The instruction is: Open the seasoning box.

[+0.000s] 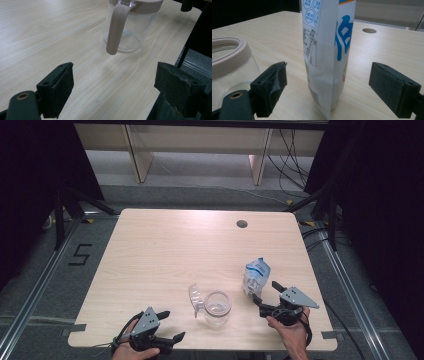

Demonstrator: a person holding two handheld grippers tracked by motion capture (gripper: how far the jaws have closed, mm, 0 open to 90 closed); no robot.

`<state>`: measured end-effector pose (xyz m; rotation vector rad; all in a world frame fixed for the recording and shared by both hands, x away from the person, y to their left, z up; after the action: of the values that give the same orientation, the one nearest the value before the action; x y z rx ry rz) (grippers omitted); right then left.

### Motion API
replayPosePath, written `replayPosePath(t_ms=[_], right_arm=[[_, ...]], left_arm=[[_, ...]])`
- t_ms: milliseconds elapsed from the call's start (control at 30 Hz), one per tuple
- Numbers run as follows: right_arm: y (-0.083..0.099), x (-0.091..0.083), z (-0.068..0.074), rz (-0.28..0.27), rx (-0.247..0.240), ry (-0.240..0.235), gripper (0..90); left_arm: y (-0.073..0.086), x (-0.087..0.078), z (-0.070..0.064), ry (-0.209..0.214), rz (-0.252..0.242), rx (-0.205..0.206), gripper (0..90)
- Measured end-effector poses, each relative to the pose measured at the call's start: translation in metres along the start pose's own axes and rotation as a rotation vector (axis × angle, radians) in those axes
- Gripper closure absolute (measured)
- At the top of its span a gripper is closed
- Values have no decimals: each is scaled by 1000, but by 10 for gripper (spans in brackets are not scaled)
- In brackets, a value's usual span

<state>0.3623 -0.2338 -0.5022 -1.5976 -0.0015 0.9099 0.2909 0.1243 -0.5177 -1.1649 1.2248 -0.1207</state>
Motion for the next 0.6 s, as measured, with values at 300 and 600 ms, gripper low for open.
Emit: replayPosePath(t_ms=[300,600], right_arm=[[-4,9,0,-1,-12,21,155],[-6,18,2,2,-25,8,154]], left_arm=[[1,3,-3,11,9,-16,151],[1,2,-1,4,14,3,151]])
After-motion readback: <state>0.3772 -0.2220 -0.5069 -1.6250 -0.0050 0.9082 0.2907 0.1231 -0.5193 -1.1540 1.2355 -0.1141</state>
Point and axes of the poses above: each handheld gripper's, and its own axes: x roughly forward along the jaws, y roughly out of its underside, z roughly to its left, the point moved 4 cm from there along x, roughly forward along the jaws, and after that the axes turned 13 degrees about z, right-handed, at the moved point
